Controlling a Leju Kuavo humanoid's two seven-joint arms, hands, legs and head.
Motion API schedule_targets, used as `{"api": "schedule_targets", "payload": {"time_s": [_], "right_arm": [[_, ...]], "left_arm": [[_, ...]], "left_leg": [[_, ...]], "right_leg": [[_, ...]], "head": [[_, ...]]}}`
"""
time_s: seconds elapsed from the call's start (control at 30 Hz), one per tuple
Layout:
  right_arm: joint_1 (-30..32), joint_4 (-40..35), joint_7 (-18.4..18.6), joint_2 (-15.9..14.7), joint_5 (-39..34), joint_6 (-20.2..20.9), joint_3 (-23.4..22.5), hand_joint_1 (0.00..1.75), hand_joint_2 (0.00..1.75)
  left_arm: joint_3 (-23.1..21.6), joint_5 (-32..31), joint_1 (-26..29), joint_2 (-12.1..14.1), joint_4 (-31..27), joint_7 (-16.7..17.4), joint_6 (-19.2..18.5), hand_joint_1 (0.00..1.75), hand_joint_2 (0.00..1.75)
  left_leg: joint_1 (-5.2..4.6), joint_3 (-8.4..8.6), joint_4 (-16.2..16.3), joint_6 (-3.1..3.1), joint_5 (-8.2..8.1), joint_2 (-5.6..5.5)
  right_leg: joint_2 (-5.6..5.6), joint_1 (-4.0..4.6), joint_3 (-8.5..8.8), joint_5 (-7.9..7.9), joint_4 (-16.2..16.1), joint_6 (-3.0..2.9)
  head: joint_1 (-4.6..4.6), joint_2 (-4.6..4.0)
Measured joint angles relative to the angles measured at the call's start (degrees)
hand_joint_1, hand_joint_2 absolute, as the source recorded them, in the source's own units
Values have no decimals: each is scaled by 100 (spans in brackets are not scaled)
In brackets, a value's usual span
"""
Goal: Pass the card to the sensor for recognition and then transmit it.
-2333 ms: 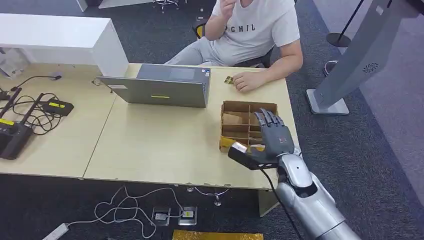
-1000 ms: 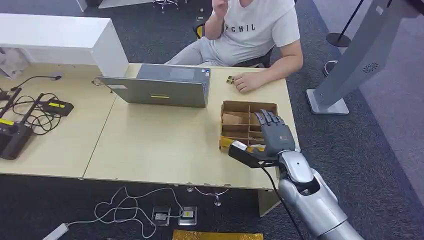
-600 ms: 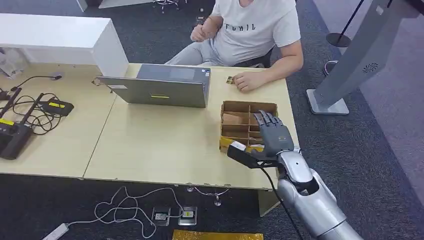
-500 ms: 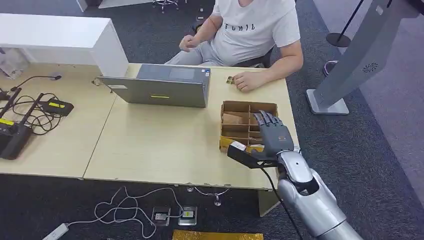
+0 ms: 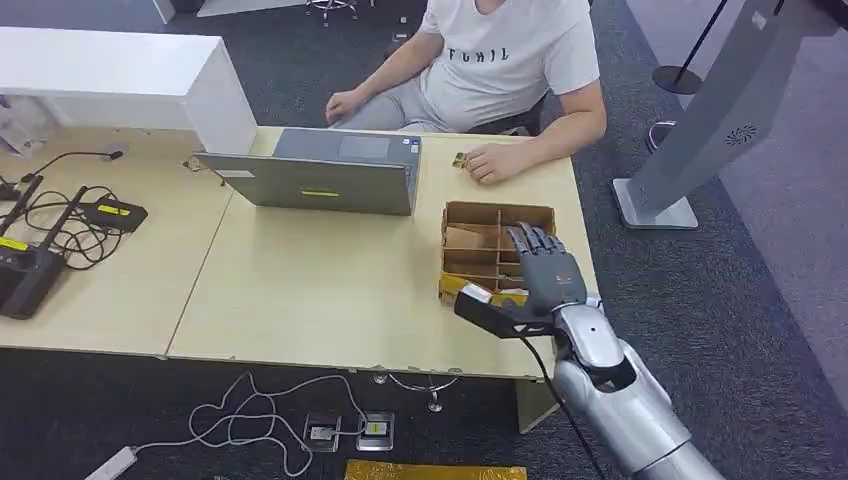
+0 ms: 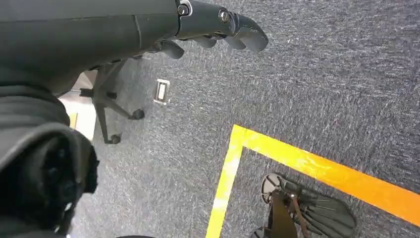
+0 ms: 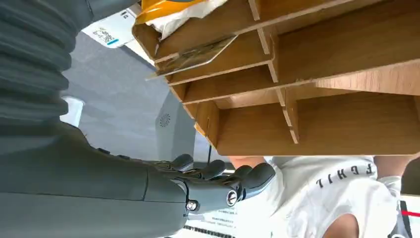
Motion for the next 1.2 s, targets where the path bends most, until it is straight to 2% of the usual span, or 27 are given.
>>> {"api": "schedule_targets", "payload": {"time_s": [0.77,1.2], "right_arm": [[62,46,295,-7,18,153,28,0,175],[71,87,162,0,146,144,37,0,175]], "left_arm": [[0,-31,0,2,0,0,0,0,0],[0,-31,-1,2,0,0,-33,0,0]], "left_leg": [[0,1,0,0,0,1],[0,0,0,0,0,1]], "right_leg": [[2,0,-2,0,0,0],[2,0,-2,0,0,0]], "head": [[2,-2],[0,0]]}}
